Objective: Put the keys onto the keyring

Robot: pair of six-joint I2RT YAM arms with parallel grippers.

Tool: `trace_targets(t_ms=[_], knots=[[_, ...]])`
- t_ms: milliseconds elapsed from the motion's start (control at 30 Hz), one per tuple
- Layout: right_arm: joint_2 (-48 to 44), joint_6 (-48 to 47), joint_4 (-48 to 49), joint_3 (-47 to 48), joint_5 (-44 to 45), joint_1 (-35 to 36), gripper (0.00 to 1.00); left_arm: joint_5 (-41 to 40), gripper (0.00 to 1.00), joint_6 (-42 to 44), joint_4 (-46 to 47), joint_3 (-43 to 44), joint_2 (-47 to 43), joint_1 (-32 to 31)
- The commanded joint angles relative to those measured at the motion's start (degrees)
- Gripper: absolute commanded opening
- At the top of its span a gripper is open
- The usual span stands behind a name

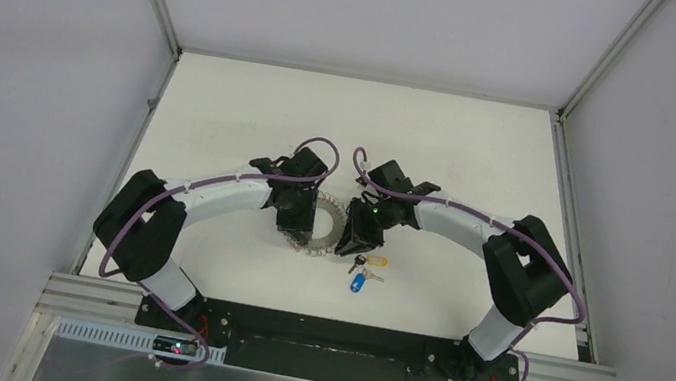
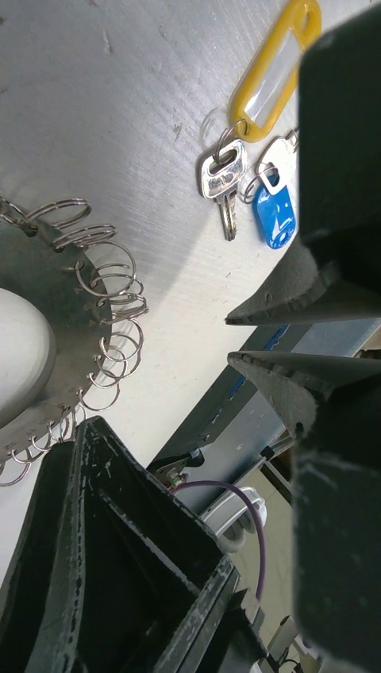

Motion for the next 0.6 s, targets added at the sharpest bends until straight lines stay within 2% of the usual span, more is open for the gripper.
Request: trace_targets(t_ms=[0,333,567], knots=[[-0.3,-0.9,-0.2,1.8,-0.5,0.4,0.21,2.3,0.31,0.3,1.1,1.4,-0.9,-1.1],[-0.7,-2.3,-2.1,3.0,0.8,0.9,0.21,2.9,0.28,-0.5,1.8,0.5,-1.7,-2.7],[0.5,-7.4,-7.7,8.1,8.7,6.6,0.21,2.0,0.26,-3.9,2.7,-1.5,-4.7,-2.8]])
